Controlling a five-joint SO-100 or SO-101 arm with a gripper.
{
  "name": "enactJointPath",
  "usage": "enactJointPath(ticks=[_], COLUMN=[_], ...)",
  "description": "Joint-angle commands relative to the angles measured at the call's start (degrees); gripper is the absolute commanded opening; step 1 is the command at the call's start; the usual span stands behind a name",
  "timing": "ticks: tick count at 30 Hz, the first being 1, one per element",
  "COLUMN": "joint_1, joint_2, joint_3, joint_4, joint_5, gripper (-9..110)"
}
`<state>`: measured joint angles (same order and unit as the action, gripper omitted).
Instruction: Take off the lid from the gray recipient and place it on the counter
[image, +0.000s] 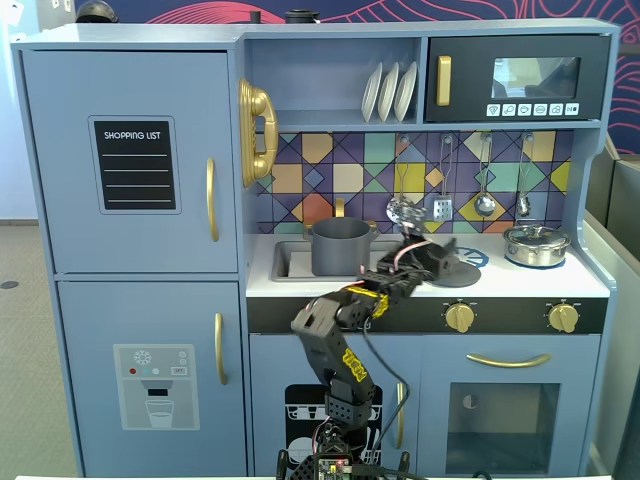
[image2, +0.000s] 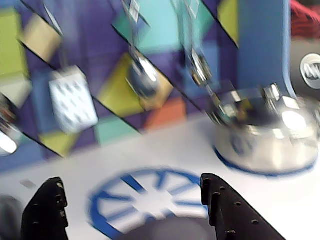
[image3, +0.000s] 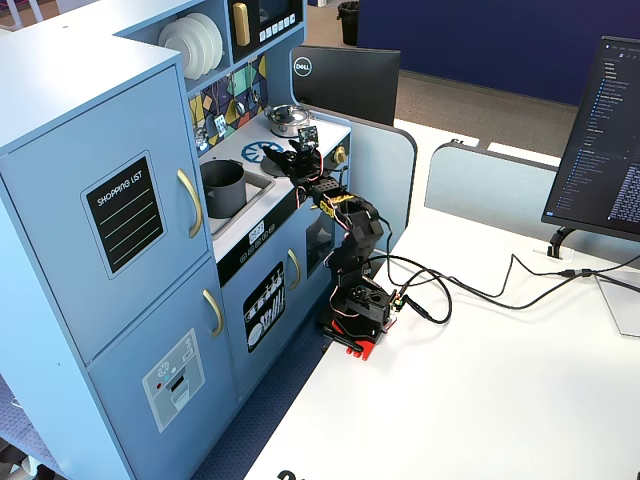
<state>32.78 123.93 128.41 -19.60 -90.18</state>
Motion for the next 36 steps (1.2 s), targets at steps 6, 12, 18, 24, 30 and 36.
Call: enactJointPath(ticks=[6, 12, 18, 24, 30, 36], joint_1=[-6.86, -11.87, -25.22, -33.84, -35.42, -37.09], joint_2=[30.94, 40.87, 39.81, 44.74, 49.13, 51.86], joint_3=[7.03, 4.13, -0.97, 15.91, 31.99, 43.07], joint_4=[30.15, 58.45, 88.77, 91.49, 86.31, 87.71], joint_5=[4.92, 8.61, 9.58, 8.53, 4.13, 3.96], gripper=[15, 0, 0, 0, 0, 0])
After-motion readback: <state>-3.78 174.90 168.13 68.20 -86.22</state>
